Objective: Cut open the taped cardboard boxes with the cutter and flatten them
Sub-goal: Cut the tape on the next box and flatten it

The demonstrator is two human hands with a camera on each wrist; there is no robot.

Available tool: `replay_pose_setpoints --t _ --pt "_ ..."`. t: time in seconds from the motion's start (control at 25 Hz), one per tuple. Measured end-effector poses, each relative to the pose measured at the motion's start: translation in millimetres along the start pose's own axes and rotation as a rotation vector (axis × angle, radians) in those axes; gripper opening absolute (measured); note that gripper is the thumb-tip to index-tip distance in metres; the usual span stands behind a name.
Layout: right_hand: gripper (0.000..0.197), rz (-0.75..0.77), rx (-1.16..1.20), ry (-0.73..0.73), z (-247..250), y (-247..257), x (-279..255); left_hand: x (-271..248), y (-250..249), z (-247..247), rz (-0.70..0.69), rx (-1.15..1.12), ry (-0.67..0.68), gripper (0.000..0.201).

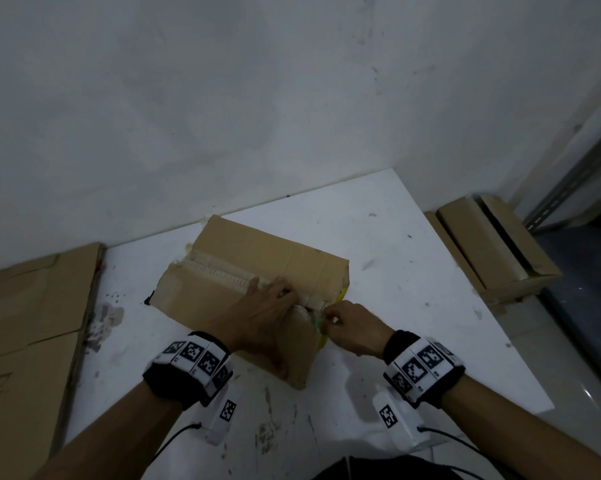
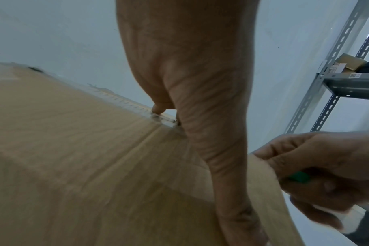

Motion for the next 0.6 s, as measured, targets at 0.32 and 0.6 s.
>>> replay_pose_setpoints --t 0.32,0.6 --pt "0.017 -0.057 0.286 0.275 -36 -17 -44 -11 2 -1 -0.02 -0.039 -0.087 0.111" --pt "0.03 0.16 0.154 -0.294 30 -4 -24 -50 0 -2 -0.102 -0.043 -0.503 0.09"
Point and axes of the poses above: each hand's wrist, its own x-axis towards the middle knuckle, its own z-axis out of the back of the hand, y = z × x, the point moved 7 cm from there along x, towards the middle knuckle, and after that the axes turned 1 degree about -x, right-handed, at the moved point
